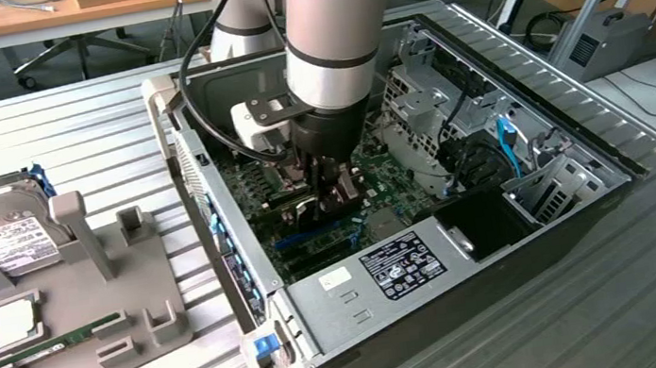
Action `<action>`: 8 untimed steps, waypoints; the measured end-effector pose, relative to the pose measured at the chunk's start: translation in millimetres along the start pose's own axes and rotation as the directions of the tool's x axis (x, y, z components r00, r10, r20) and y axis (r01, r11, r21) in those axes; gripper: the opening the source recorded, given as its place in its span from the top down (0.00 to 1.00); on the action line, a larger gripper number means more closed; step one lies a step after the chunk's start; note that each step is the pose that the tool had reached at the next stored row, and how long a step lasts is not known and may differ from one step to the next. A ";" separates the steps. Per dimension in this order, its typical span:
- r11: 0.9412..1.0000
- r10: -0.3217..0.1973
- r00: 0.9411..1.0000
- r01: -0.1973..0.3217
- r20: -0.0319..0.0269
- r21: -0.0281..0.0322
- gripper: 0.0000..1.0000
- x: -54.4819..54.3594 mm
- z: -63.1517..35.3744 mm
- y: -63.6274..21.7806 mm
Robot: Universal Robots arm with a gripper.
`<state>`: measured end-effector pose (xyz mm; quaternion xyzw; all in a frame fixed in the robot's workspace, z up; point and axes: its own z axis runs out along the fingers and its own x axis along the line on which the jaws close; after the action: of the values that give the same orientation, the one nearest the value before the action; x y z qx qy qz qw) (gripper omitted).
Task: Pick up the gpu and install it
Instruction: 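Insert the gpu into the slot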
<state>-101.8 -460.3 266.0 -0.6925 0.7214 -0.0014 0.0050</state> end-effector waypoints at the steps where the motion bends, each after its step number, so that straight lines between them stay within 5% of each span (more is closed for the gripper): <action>1: 1.000 0.000 1.000 0.000 0.000 0.000 0.73 0.0 0.0 0.2; 8: 1.000 0.000 1.000 0.000 0.000 0.000 0.73 0.1 0.5 0.4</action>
<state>-102.2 -460.4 265.5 -0.6926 0.7213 -0.0013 0.0051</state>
